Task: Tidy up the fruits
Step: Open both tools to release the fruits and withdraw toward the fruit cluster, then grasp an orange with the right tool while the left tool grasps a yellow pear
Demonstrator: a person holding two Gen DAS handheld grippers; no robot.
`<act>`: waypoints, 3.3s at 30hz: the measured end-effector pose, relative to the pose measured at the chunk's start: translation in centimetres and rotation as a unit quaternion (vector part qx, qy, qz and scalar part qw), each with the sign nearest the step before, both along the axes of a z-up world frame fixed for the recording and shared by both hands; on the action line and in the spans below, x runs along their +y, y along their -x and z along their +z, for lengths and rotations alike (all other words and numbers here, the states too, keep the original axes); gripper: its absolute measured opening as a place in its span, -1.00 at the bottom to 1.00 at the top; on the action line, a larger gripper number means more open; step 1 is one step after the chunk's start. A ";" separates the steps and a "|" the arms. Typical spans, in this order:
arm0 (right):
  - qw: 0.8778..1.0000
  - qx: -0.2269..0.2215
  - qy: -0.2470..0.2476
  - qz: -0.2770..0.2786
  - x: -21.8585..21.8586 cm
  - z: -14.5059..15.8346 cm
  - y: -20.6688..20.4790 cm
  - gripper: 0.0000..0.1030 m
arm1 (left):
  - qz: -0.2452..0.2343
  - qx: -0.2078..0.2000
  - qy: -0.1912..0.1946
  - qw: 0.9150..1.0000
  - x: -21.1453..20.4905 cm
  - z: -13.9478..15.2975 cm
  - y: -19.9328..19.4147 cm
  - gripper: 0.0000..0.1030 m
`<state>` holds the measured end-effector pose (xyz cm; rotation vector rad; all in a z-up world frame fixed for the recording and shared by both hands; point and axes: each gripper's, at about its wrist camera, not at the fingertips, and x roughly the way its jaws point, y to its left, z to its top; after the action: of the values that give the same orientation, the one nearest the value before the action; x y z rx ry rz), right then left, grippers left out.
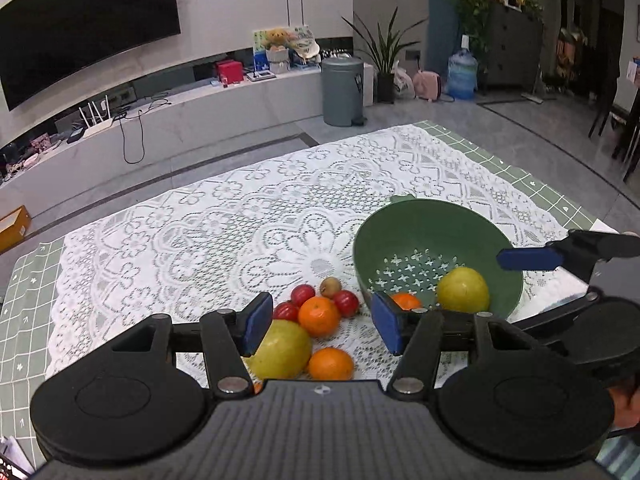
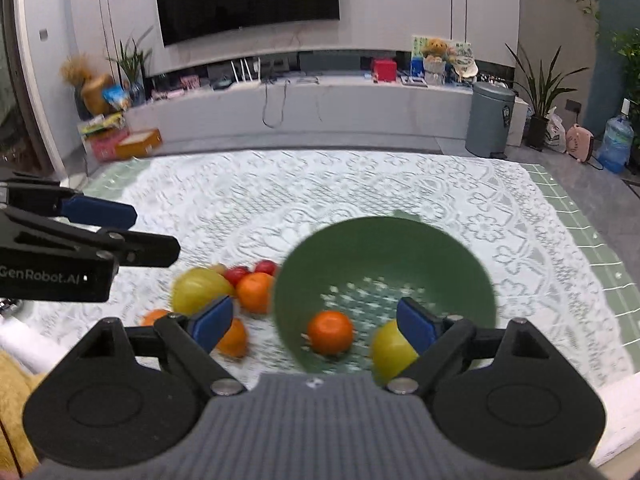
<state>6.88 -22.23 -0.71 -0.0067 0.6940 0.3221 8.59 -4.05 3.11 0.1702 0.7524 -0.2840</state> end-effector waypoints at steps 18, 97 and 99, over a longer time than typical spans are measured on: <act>0.990 -0.065 0.088 0.094 8.0 -4.1 1.6 0.61 | 0.000 0.024 0.042 0.999 7.4 -4.4 0.5 0.30; 0.984 0.020 0.141 0.106 12.1 -8.1 -2.4 -0.30 | 0.060 0.097 0.196 0.974 10.5 -11.5 -4.5 0.38; 0.985 0.029 0.139 0.102 12.0 -8.2 -2.8 -0.30 | 0.059 0.098 0.196 0.974 10.5 -11.5 -4.6 0.39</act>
<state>9.65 -10.21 -8.92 -0.3381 0.7937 0.4211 13.15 6.47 -8.41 -0.2800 0.8837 -0.3327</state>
